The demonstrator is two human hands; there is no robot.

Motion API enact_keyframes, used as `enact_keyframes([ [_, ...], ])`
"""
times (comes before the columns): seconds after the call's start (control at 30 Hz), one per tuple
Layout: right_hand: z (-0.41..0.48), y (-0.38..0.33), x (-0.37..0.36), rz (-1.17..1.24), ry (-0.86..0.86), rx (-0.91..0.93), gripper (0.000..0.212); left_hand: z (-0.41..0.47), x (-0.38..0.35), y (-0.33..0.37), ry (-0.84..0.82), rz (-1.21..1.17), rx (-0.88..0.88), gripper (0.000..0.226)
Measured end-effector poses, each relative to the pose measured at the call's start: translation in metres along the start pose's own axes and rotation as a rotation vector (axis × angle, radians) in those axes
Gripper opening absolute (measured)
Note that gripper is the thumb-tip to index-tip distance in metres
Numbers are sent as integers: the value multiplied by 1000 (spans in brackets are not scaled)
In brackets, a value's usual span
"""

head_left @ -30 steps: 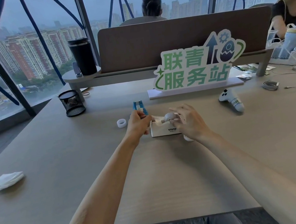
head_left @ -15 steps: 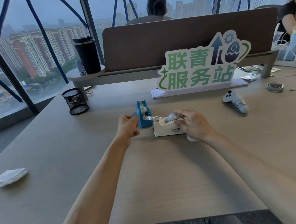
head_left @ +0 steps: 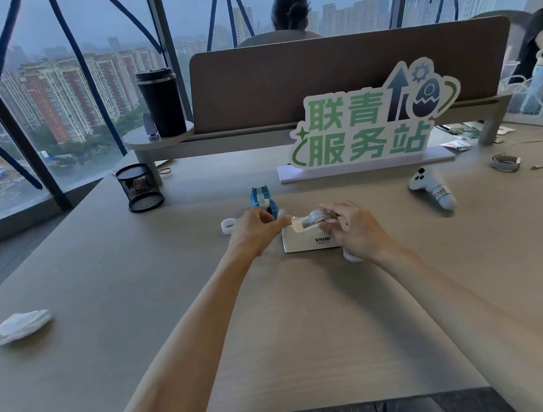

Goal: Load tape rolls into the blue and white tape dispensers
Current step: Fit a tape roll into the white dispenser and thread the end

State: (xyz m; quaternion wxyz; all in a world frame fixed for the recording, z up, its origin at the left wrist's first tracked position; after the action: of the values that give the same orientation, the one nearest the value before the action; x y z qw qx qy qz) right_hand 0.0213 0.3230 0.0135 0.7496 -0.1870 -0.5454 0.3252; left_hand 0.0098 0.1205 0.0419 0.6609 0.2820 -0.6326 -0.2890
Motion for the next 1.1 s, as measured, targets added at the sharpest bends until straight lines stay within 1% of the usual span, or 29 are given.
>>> enact_keyframes([
  [0.1,0,0,0,5,1,-11,43,6,1,-2,78,-8,13,25],
  [0.23,0,0,0,6,-14,-7,43,10,2,0,56,-111,48,24],
  [0.37,-1,0,1,7,-22,-6,44,12,3,1,14,-264,72,21],
  [0.43,-2,0,1,14,-16,-9,46,12,2,-2,-1,-290,78,22],
  [0.63,-1,0,1,5,-9,-12,49,10,-4,-16,-13,-305,121,18],
  [0.83,-1,1,0,2,2,0,49,10,-9,-24,-24,-342,152,22],
  [1.0,0,2,-1,6,13,7,49,13,-19,-30,-108,-254,141,22],
  [1.1,0,2,-2,10,15,2,49,15,-25,-30,-106,-212,129,22],
])
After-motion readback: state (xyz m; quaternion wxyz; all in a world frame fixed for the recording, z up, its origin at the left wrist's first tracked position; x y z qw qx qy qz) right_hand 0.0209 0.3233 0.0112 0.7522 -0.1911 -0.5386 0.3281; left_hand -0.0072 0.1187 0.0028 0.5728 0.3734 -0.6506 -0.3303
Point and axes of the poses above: each hand's wrist, its own z-axis towards the middle knuckle, its own x-axis out of the back of the hand, y = z × x, the point moved 2 cm from there along z, towards the middle knuckle, and after that the axes turned 4 degrees about z, right-handed, at the moved point
